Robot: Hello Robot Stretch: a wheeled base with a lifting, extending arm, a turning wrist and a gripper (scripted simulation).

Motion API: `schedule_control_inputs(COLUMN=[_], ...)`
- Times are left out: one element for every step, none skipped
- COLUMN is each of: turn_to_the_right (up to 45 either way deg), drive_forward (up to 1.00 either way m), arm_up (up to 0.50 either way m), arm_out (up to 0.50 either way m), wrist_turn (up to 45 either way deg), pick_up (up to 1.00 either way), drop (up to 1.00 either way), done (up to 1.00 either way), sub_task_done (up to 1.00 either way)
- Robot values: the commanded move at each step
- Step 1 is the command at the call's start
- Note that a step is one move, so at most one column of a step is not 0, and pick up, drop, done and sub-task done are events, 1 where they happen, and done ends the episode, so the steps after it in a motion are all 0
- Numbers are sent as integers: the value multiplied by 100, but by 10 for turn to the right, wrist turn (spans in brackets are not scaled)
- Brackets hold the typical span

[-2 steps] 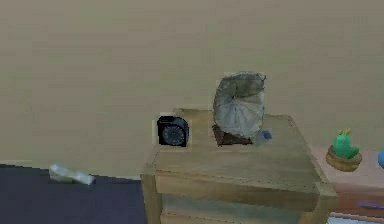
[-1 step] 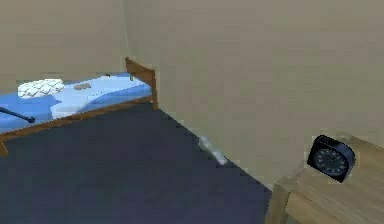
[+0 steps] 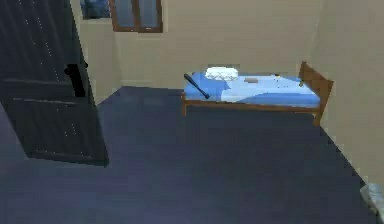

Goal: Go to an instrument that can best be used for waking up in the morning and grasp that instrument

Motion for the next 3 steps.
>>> schedule_control_inputs(turn_to_the_right=[450, 450, 0], drive_forward=[0, 0, 40], arm_up=[0, 0, 0], arm_out=[0, 0, 0], wrist_turn=[0, 0, 0], pick_up=[0, 0, 0], drop=[0, 0, 0], done=[0, 0, 0], sub_task_done=[0, 0, 0])
